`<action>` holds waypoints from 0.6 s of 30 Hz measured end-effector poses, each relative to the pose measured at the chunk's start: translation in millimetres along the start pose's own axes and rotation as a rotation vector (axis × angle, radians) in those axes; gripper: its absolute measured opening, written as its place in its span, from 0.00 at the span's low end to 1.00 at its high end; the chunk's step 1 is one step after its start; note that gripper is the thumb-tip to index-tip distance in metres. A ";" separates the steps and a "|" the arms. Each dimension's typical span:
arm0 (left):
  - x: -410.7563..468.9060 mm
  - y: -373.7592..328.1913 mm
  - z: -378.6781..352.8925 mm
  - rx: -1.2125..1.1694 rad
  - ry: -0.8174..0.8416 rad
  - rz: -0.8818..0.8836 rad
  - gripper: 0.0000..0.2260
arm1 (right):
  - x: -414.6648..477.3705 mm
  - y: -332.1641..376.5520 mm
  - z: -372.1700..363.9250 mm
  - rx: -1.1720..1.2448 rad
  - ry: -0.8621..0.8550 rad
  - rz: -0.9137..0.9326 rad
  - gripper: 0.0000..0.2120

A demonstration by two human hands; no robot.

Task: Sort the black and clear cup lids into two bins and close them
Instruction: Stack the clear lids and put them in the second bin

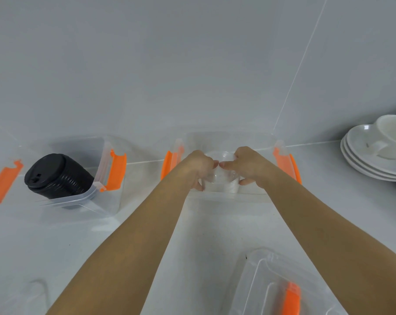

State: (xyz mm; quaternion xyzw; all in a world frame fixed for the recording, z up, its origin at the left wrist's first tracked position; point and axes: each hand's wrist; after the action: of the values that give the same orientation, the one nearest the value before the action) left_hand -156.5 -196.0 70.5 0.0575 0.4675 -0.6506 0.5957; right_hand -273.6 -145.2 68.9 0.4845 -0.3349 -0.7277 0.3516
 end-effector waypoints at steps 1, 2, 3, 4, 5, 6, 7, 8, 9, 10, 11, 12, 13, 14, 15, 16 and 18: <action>-0.9 -0.6 0.7 -0.022 -0.011 -0.004 0.08 | 0.1 -0.6 0.8 0.016 -0.006 0.001 0.12; -1.3 -0.6 0.9 -0.037 -0.033 -0.006 0.07 | 0.6 -1.6 1.3 0.032 -0.011 0.001 0.13; -1.9 -0.5 1.0 -0.052 -0.060 -0.008 0.07 | 0.4 -1.9 2.1 0.040 -0.015 0.001 0.13; -2.1 0.0 0.8 -0.073 -0.080 -0.016 0.09 | 0.4 -2.1 2.7 0.043 -0.018 -0.001 0.14; -2.7 0.3 0.8 -0.094 -0.096 -0.033 0.10 | 0.3 -2.0 3.2 0.042 -0.022 -0.003 0.15; -3.7 0.3 1.6 -0.111 -0.117 -0.050 0.13 | 0.2 -2.1 3.8 0.037 -0.027 0.001 0.16; -5.5 0.0 2.6 -0.119 -0.140 -0.063 0.14 | -0.1 -1.9 4.2 0.026 -0.033 0.010 0.16; -7.1 -0.5 3.7 -0.122 -0.157 -0.077 0.16 | 0.0 -1.7 4.9 0.012 -0.044 0.022 0.16; -9.9 -1.5 5.0 -0.123 -0.174 -0.093 0.17 | -0.6 -0.5 5.7 0.002 -0.058 0.032 0.17; -12.3 -2.2 6.3 -0.125 -0.188 -0.107 0.19 | -0.8 0.6 6.6 -0.007 -0.078 0.047 0.18; -15.1 -3.4 8.0 -0.130 -0.204 -0.122 0.20 | -1.6 2.6 7.8 -0.017 -0.100 0.062 0.19; -18.1 -4.6 9.9 -0.135 -0.222 -0.141 0.19 | -2.2 4.7 9.3 -0.025 -0.120 0.080 0.19; -21.6 -5.9 12.0 -0.142 -0.242 -0.164 0.16 | -3.6 7.2 11.3 -0.034 -0.136 0.091 0.20; -25.9 -7.5 14.5 -0.152 -0.260 -0.186 0.15 | -4.5 9.4 13.7 -0.039 -0.150 0.109 0.20; -30.2 -9.1 16.5 -0.163 -0.279 -0.209 0.16 | -6.0 11.5 16.1 -0.041 -0.163 0.121 0.20; -34.6 -10.1 18.8 -0.172 -0.300 -0.235 0.20 | -8.6 13.9 18.6 -0.040 -0.178 0.143 0.19; -43.6 -10.8 22.6 -0.153 -0.353 -0.296 0.23 | -15.4 17.2 22.6 -0.053 -0.197 0.175 0.17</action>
State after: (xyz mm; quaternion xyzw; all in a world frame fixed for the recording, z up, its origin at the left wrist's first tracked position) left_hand -142.2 -181.4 116.5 -0.1713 0.4075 -0.6936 0.5688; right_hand -287.2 -138.2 97.3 0.3703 -0.3892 -0.7469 0.3918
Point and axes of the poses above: each hand's wrist, its own x-axis towards the middle knuckle, its own z-axis out of the back of the hand, y = z × x, and after that the axes turned 14 degrees about x, right-handed
